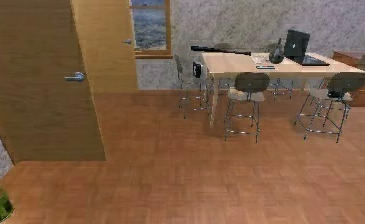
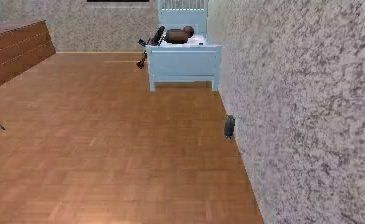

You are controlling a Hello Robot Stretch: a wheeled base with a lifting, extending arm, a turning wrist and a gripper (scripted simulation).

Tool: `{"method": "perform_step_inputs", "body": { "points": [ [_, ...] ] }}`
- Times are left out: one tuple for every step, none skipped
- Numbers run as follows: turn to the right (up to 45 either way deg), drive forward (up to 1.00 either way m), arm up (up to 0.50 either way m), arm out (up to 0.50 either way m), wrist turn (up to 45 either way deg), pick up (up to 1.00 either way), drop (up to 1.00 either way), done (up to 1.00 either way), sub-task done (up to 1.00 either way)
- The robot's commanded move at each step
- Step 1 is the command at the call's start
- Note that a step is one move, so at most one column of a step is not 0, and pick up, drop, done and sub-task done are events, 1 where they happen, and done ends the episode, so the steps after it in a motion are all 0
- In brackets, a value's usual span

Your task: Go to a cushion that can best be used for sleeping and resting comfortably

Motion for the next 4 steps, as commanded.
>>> {"method": "perform_step_inputs", "body": {
  "points": [
    [45.0, 0.00, 0.00, 0.00, 0.0, 0.00, 0.00, 0.00, 0.00],
    [21.0, 0.00, 0.00, 0.00, 0.0, 0.00, 0.00, 0.00, 0.00],
    [0.0, 1.00, 0.00, 0.00, 0.0, 0.00, 0.00, 0.00, 0.00],
    [0.0, 1.00, 0.00, 0.00, 0.0, 0.00, 0.00, 0.00, 0.00]
  ]
}}
